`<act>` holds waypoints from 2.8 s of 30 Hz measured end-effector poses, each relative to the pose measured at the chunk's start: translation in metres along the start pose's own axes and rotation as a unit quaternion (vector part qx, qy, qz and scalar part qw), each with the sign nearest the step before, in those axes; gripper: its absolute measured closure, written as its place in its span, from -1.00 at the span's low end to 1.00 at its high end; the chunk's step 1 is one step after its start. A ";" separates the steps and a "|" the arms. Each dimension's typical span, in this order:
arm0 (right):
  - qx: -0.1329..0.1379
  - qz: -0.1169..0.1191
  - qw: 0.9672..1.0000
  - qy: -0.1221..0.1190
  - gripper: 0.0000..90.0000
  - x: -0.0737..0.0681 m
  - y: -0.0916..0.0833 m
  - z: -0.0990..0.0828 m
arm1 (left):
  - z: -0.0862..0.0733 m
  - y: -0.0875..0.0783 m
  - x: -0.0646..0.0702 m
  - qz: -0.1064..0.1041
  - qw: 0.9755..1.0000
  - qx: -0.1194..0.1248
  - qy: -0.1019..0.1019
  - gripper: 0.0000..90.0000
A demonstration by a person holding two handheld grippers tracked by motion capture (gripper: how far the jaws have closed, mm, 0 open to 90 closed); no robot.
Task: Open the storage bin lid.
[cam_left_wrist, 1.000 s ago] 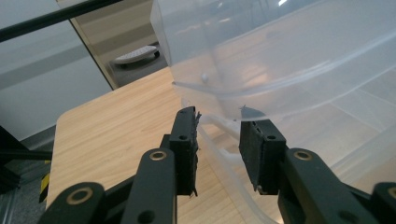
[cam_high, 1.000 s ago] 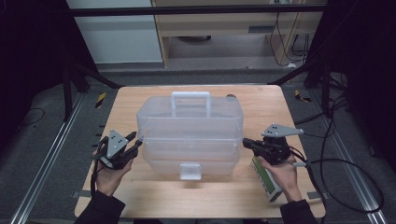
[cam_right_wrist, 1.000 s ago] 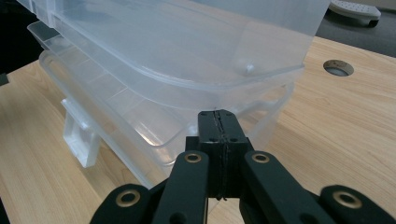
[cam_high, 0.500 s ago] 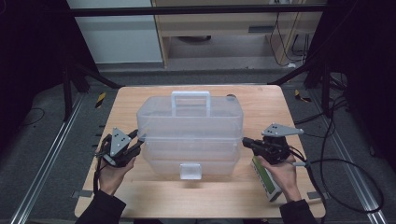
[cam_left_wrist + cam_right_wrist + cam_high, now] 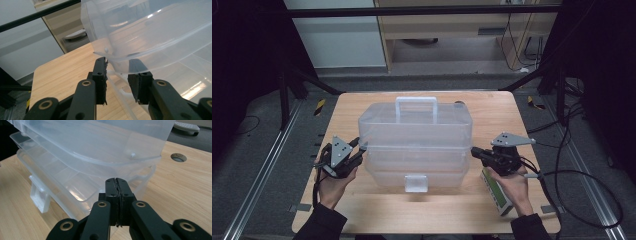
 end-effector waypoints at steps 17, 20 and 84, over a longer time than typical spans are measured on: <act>-0.055 -0.016 0.998 -0.001 1.00 -0.001 0.017 -0.012 | 0.002 0.000 -0.001 -0.001 1.000 0.001 -0.005 0.51; -0.061 -0.011 0.998 0.005 1.00 0.002 0.019 -0.016 | 0.002 0.000 -0.001 -0.002 1.000 0.000 -0.006 0.51; -0.079 -0.033 0.996 0.038 0.59 -0.003 0.039 -0.023 | 0.019 0.004 -0.010 0.007 1.000 0.015 -0.022 0.58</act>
Point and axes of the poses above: each handheld gripper's, and its own axes: y roughly forward along the jaws, z roughly out of its top, x roughly to its right, the point moved 5 cm from there along y, roughly forward along the jaws, and after that the axes turned 10 degrees about -x, right-handed, at the moved point
